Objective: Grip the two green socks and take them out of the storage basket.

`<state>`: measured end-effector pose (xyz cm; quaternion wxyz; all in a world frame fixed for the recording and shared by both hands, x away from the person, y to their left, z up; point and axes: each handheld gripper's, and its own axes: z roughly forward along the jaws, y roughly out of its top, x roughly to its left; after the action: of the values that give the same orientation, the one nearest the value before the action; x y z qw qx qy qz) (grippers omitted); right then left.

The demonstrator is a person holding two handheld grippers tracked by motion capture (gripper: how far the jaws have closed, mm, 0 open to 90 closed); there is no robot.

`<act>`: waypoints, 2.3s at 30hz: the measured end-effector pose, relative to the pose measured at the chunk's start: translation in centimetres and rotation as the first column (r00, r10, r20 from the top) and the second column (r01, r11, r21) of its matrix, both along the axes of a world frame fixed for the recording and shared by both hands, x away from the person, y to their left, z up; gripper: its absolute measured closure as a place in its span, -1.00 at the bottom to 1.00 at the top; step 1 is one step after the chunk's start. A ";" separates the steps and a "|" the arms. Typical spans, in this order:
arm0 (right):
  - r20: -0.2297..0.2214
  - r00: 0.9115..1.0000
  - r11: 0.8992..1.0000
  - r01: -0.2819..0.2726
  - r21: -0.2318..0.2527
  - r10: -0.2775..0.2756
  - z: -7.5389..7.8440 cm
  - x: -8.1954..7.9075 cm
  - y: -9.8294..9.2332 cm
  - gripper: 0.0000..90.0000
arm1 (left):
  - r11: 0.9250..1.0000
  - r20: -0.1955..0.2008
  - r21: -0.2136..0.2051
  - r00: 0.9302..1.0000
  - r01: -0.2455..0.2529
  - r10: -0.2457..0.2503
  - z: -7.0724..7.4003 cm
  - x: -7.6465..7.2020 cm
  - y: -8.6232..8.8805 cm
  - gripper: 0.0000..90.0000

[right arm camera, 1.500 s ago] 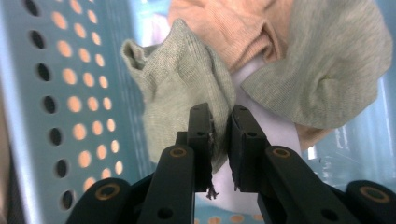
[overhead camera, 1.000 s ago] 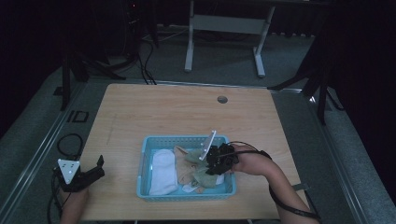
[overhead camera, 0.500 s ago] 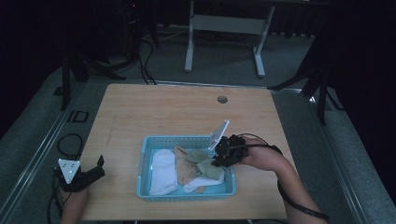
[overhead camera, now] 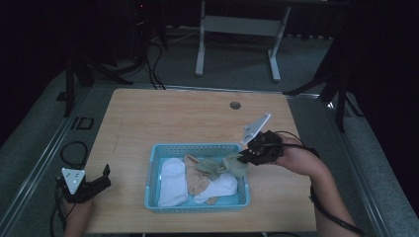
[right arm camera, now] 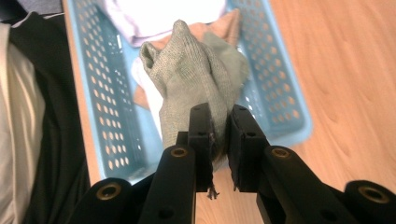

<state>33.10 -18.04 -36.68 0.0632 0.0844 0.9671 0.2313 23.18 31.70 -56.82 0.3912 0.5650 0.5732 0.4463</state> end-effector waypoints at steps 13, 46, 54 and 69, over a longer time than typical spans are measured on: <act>0.003 0.989 0.989 0.146 0.020 -0.146 0.3 0.6 -6.1 0.78 | 1.000 -0.001 0.000 1.000 -0.001 0.001 0.0 0.0 0.0 -0.99; -0.210 0.938 0.960 0.261 -0.098 -0.277 -13.2 0.7 -11.6 0.78 | 1.000 0.001 0.003 1.000 0.009 -0.009 0.0 0.0 -0.1 -0.99; -0.213 0.930 0.951 0.273 -0.146 -0.300 -13.6 1.4 -11.5 0.57 | 1.000 0.000 0.003 1.000 0.008 -0.008 0.0 0.0 -0.1 -0.99; -0.149 0.948 0.960 0.273 -0.069 -0.280 -8.7 1.7 -10.2 0.22 | 1.000 0.000 0.003 1.000 0.008 -0.008 0.0 0.0 -0.1 -0.99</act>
<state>34.83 -28.28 -45.38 0.0203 0.2357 0.9529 0.1898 23.16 31.61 -56.82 0.3920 0.5679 0.5703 0.4456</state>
